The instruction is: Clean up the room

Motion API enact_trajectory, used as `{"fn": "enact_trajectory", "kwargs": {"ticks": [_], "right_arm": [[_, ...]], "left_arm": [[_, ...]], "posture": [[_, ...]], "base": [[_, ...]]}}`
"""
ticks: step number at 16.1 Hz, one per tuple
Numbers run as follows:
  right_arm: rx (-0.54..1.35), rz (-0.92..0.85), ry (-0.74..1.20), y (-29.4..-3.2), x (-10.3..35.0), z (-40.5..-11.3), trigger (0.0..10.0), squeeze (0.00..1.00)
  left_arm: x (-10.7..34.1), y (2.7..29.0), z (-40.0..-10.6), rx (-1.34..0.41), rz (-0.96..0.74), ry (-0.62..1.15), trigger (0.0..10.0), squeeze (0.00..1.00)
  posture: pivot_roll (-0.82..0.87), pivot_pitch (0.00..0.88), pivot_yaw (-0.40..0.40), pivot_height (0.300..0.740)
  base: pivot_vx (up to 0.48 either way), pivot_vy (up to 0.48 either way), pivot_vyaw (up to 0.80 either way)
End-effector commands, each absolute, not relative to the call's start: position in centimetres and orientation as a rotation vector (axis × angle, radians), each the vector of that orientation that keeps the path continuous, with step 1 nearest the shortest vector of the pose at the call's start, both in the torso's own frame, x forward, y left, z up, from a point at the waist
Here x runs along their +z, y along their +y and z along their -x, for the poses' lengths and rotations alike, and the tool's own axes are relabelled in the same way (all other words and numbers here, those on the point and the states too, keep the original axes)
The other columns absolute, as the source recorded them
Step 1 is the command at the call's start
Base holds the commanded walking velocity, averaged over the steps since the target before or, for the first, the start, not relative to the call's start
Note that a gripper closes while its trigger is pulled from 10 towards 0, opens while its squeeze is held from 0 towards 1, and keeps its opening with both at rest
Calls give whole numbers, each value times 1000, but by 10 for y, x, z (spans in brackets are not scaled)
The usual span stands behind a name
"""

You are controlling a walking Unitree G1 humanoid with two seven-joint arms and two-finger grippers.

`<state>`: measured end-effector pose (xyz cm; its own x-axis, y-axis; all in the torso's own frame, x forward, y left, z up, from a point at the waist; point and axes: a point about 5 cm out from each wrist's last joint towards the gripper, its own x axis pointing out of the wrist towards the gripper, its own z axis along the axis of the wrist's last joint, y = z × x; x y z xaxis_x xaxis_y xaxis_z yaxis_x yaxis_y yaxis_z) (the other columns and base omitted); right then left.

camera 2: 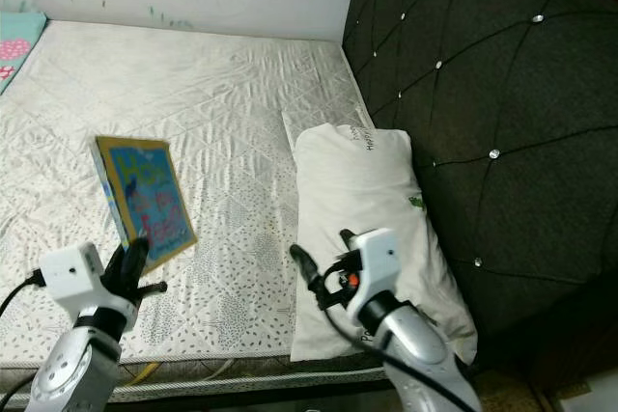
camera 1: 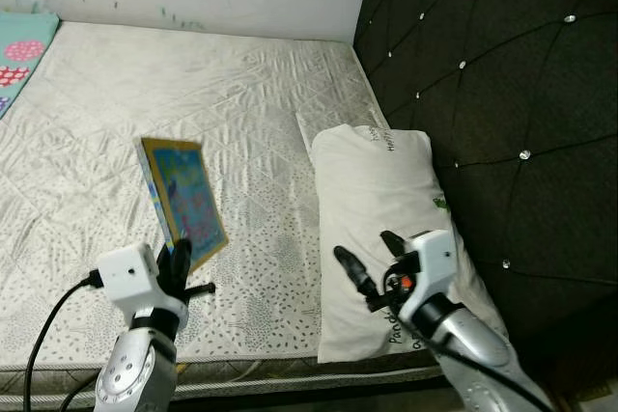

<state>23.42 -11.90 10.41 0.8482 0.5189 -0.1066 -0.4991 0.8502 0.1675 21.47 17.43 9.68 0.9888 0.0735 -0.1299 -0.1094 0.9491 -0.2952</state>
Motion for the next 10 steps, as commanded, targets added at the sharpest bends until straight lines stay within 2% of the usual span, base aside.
{"fn": "enact_trajectory", "kwargs": {"ticks": [1,3,5,8,10], "right_arm": [[525,-112,130,-118,105,-239,10000,0],[550,-113,71,-88,111,-264,10000,0],[562,-91,69,-73,110,-273,10000,0],[547,-37,57,-69,102,-276,10000,0],[449,-9,71,-79,94,-284,10000,0]], "left_arm": [[111,172,-215,82,302,56,10000,0],[110,171,-219,73,299,60,10000,0],[112,167,-223,62,296,52,10000,0],[114,171,-226,63,282,41,10000,0],[113,171,-230,63,280,38,10000,0]], "posture": [[19,38,-128,740],[12,36,-118,740],[34,20,-115,740],[34,18,-115,740],[22,20,-118,740]], "base": [[0,0,0],[0,0,0],[0,0,0],[0,0,0],[0,0,0]]}}
